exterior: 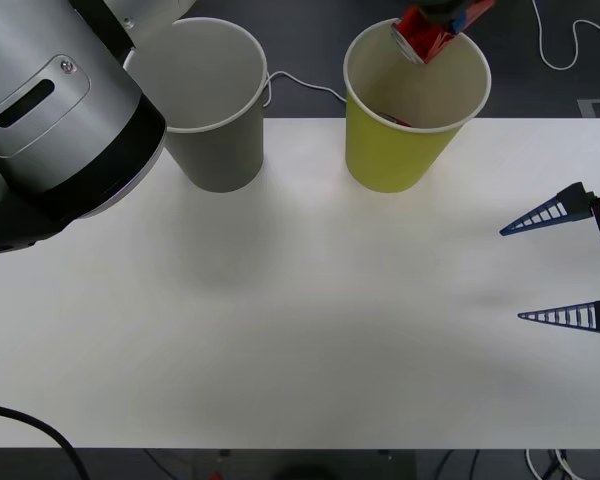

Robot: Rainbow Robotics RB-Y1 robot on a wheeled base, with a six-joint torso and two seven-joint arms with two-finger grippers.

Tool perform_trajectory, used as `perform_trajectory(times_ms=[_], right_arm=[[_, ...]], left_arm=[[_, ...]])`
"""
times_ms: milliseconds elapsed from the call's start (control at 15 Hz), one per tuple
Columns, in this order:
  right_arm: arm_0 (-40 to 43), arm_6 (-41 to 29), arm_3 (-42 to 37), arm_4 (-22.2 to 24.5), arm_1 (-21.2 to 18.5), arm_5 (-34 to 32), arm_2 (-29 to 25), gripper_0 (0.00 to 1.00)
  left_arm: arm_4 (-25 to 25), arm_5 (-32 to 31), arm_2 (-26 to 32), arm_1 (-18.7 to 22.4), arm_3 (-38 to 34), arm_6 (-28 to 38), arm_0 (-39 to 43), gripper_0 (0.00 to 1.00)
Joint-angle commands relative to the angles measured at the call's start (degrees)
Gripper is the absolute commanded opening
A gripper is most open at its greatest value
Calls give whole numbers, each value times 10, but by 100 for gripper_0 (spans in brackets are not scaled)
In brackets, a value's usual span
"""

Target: Put the can into the green bin and the plastic bottle into the gray bin

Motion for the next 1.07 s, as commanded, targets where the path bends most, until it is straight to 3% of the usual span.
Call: perform_trajectory(times_ms=[67,133,200,267,333,600,933,1067], right_arm=[[0,0,0,0,0,0,0,100],[0,0,0,0,0,0,0,100],[0,0,0,0,0,0,0,100],[0,0,0,0,0,0,0,100],[0,0,0,0,0,0,0,100],[0,0,0,0,0,0,0,100],[0,0,0,0,0,0,0,100],[0,0,0,0,0,0,0,100]], left_arm=[[0,4,0,-2,3,-7,1,2],[0,4,0,-1,3,-8,0,5],[0,4,0,-1,3,-17,0,21],[1,4,0,-1,3,-24,1,78],[1,4,0,-1,3,-33,0,100],[23,-8,0,10,3,-48,1,100],[145,-61,0,96,-11,-117,1,100],[168,-92,3,133,-47,-121,9,100]])
